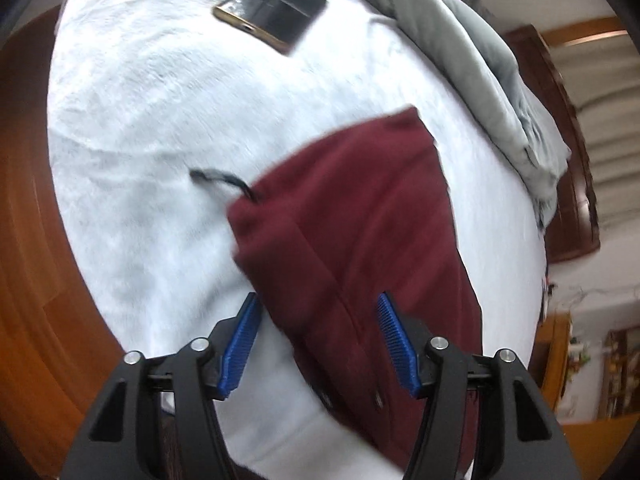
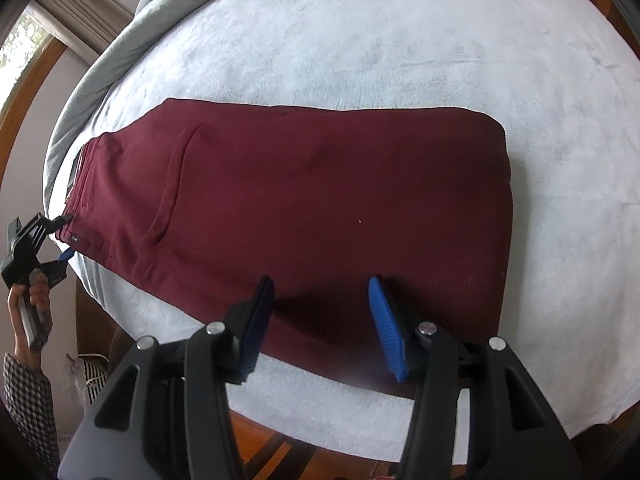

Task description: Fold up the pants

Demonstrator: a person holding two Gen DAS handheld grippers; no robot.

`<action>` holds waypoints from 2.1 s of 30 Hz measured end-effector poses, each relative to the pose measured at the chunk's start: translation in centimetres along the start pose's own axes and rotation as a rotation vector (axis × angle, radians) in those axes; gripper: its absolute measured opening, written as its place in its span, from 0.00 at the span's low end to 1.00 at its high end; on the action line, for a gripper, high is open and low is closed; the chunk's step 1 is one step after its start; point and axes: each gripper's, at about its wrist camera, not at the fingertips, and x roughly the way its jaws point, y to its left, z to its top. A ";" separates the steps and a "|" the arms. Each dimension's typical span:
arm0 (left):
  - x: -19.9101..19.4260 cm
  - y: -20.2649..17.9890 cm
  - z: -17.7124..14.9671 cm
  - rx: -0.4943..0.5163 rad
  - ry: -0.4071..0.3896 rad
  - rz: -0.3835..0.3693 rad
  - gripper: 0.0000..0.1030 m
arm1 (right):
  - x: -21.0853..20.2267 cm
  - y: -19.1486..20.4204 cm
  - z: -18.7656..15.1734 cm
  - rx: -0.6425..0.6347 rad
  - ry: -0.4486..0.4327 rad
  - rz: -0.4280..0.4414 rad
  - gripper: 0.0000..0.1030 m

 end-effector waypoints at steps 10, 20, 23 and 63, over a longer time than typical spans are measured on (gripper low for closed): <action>0.2 0.5 1.0 -0.068 -0.047 -0.031 0.45 | 0.8 0.0 0.4 -0.009 0.013 -0.004 0.51; 2.1 0.0 1.5 -0.063 -0.042 -0.040 0.51 | 1.2 0.6 0.5 -0.023 0.017 -0.005 0.56; 1.9 -0.6 1.8 -0.106 -0.061 -0.043 0.51 | 1.2 0.2 0.5 -0.016 0.018 0.010 0.56; -2.3 -8.8 -1.2 0.107 -0.120 -0.237 0.27 | -2.2 -4.0 0.1 0.143 -0.054 0.135 0.60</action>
